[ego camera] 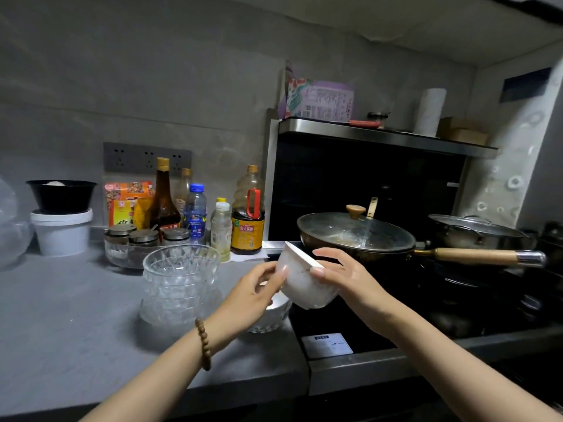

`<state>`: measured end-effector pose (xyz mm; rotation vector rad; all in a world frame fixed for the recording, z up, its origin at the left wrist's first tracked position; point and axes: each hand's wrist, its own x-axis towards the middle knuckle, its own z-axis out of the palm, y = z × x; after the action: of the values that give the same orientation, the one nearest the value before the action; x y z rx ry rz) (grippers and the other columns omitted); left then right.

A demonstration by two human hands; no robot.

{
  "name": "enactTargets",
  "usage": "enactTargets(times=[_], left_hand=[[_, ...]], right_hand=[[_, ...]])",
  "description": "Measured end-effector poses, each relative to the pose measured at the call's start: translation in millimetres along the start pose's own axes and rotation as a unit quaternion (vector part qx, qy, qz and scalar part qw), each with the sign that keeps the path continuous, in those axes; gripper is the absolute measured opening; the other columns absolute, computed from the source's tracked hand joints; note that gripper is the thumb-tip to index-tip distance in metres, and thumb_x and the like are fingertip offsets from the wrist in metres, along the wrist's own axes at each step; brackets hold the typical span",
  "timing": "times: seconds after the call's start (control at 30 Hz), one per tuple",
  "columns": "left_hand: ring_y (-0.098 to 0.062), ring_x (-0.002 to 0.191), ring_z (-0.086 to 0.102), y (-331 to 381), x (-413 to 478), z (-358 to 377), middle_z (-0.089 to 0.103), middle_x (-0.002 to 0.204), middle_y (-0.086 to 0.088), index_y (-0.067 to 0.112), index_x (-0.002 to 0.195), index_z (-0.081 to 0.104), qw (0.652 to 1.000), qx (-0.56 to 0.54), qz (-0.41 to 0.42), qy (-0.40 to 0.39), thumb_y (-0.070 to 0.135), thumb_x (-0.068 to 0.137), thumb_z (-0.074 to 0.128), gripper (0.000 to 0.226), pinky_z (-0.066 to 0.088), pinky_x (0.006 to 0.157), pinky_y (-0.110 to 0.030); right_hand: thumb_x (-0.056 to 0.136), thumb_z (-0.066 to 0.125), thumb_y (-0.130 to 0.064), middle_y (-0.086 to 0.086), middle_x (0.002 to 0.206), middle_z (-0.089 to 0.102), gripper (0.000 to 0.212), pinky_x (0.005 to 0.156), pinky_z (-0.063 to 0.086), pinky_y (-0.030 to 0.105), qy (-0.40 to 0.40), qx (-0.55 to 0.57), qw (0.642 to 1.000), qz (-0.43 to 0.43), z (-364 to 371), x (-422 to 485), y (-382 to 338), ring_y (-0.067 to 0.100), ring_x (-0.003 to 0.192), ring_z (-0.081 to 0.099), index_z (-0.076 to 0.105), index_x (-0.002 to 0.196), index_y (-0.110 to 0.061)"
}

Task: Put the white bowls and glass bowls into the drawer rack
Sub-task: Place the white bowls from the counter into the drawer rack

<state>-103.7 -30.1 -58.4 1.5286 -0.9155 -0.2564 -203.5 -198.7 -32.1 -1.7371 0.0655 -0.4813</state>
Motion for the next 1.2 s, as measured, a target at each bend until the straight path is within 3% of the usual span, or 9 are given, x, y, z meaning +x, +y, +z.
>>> enactTargets(times=[0.1,0.27,0.53,0.63,0.7,0.8,0.93,1.07,1.2], left_hand=[[-0.004,0.091,0.068,-2.5,-5.0,35.1,0.073,0.092,0.016,0.025,0.113,0.057,0.993,-0.087,-0.052,-0.066,0.064,0.069,0.05,0.06,0.055,0.078,-0.021],[-0.024,0.11,0.063,-13.8,-17.4,104.4,0.065,0.119,-0.006,0.02,0.121,0.053,0.976,-0.132,-0.115,-0.133,0.074,0.063,0.048,0.08,0.046,0.1,-0.046],[-0.024,0.096,0.07,-56.9,-46.9,191.4,0.065,0.116,-0.011,0.019,0.12,0.046,0.928,-0.213,-0.224,-0.21,0.068,0.061,0.054,0.077,0.058,0.081,-0.038],[-0.026,0.095,0.07,-82.5,-53.7,214.9,0.066,0.114,-0.014,0.017,0.118,0.047,0.921,-0.188,-0.268,-0.211,0.073,0.054,0.054,0.085,0.058,0.083,-0.04],[-0.025,0.095,0.07,-101.0,-56.5,226.7,0.066,0.114,-0.014,0.015,0.119,0.049,0.908,-0.189,-0.305,-0.216,0.07,0.064,0.053,0.078,0.058,0.079,-0.038],[-0.024,0.096,0.07,-127.0,-57.9,239.8,0.065,0.117,-0.012,0.014,0.122,0.05,0.889,-0.185,-0.355,-0.221,0.059,0.084,0.047,0.059,0.059,0.077,-0.036],[-0.026,0.101,0.067,-157.5,-51.5,249.1,0.065,0.119,-0.014,0.013,0.122,0.052,0.88,-0.146,-0.392,-0.227,0.056,0.089,0.041,0.055,0.058,0.079,-0.033],[-0.013,0.074,0.067,-186.8,-43.3,249.9,0.067,0.103,-0.007,0.013,0.114,0.054,0.869,-0.116,-0.41,-0.251,0.054,0.09,0.04,0.049,0.058,0.062,-0.022],[-0.013,0.07,0.064,-219.9,-36.5,251.6,0.068,0.095,-0.008,0.013,0.109,0.056,0.88,-0.051,-0.396,-0.256,0.055,0.088,0.044,0.048,0.057,0.065,-0.021]], right_hand=[[0.054,0.077,-0.046,0.003,0.104,0.073,0.065,0.079,0.052,0.029,0.015,0.002,1.0,0.02,-24.3,-28.4,5.3,0.018,0.096,0.069,0.061,0.113,-0.025],[0.07,0.076,-0.037,0.004,0.098,0.072,0.05,0.078,0.048,0.029,0.03,-0.009,0.998,0.056,-59.7,-81.3,28.9,0.019,0.09,0.064,0.063,0.111,-0.012],[0.082,0.06,-0.043,0.016,0.123,0.064,0.047,0.103,0.041,0.042,0.0,0.01,0.985,0.173,-116.9,-163.1,90.2,0.029,0.114,0.059,0.063,0.12,-0.014],[0.087,0.054,-0.048,0.011,0.126,0.063,0.047,0.108,0.038,0.041,-0.028,0.0,0.971,0.236,-130.4,-182.0,117.1,0.026,0.121,0.055,0.063,0.121,-0.016],[0.088,0.052,-0.051,0.006,0.126,0.064,0.048,0.109,0.038,0.038,-0.041,-0.002,0.961,0.273,-136.1,-189.3,132.8,0.025,0.124,0.054,0.065,0.119,-0.018],[0.085,0.053,-0.052,0.002,0.123,0.067,0.051,0.104,0.044,0.025,-0.053,0.023,0.946,0.319,-139.9,-191.8,155.2,0.017,0.121,0.058,0.068,0.115,-0.014],[0.082,0.054,-0.053,0.006,0.121,0.068,0.061,0.109,0.038,0.032,-0.046,0.021,0.935,0.351,-140.1,-185.4,192.5,0.018,0.118,0.06,0.064,0.119,-0.005],[0.081,0.06,-0.048,0.004,0.107,0.074,0.04,0.092,0.05,0.023,-0.01,0.021,0.93,0.366,-141.2,-176.6,226.4,0.015,0.102,0.068,0.075,0.097,-0.014],[0.09,0.058,-0.031,0.005,0.102,0.074,0.028,0.078,0.055,0.019,0.035,0.041,0.922,0.383,-142.6,-161.8,258.1,0.011,0.089,0.07,0.072,0.102,-0.011]])
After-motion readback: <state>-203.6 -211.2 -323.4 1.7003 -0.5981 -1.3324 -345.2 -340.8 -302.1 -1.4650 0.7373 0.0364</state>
